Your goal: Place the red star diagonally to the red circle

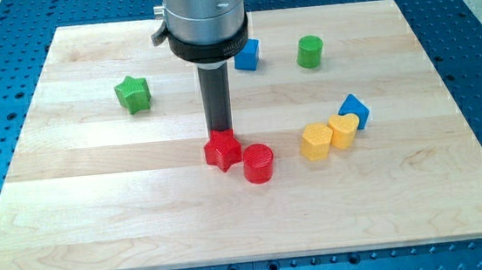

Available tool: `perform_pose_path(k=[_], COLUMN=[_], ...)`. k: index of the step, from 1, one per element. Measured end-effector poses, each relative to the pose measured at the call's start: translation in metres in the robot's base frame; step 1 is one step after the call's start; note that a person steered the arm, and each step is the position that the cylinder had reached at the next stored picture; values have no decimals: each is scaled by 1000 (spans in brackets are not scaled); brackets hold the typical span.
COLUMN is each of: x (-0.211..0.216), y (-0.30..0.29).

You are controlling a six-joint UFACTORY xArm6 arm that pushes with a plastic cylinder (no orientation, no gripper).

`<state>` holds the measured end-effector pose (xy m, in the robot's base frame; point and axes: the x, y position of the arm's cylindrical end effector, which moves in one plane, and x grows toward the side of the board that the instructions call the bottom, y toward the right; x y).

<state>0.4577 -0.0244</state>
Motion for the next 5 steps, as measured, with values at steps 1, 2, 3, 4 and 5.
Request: perform_pose_path(k=[1, 2, 3, 4, 5], x=[5, 41, 76, 83, 120], y=[27, -18, -22, -81, -90])
